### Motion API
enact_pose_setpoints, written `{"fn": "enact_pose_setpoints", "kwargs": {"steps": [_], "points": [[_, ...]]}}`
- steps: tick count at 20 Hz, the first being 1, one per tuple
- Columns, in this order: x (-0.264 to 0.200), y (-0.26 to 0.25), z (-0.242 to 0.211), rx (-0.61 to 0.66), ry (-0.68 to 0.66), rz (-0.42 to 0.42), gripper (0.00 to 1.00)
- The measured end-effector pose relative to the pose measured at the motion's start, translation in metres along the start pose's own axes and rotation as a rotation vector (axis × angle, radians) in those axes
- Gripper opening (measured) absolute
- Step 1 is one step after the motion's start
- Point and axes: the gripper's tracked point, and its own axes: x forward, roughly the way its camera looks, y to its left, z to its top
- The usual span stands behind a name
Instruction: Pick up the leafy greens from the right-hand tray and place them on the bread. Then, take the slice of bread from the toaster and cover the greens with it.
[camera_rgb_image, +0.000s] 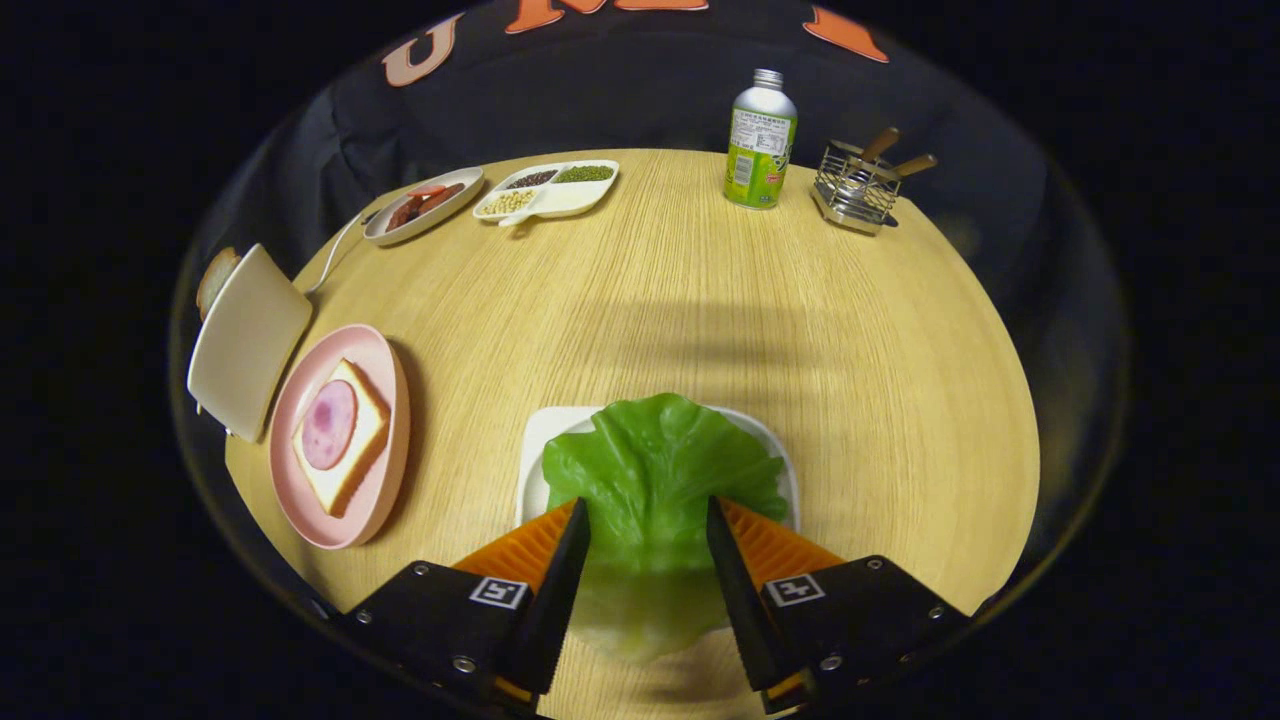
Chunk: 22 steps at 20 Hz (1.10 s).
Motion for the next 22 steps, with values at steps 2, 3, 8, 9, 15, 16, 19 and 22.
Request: {"fn": "enact_pose_setpoints", "kwargs": {"steps": [2, 3, 8, 9, 15, 16, 19, 22], "points": [[0.0, 0.003, 0.001, 0.001, -0.002, -0.003, 0.59], [0.0, 0.003, 0.002, 0.004, -0.006, -0.004, 0.5], [-0.003, 0.005, 0.007, 0.094, -0.024, 0.037, 0.08], [-0.005, 0.005, 0.011, 0.109, -0.036, 0.046, 0.04], [-0.045, 0.03, 0.045, 0.1, -0.173, 0.107, 0.04], [-0.052, 0.039, 0.051, 0.092, -0.195, 0.127, 0.04], [-0.07, 0.074, 0.067, 0.046, -0.241, 0.196, 0.04], [-0.078, 0.111, 0.074, -0.014, -0.257, 0.258, 0.04]]}}
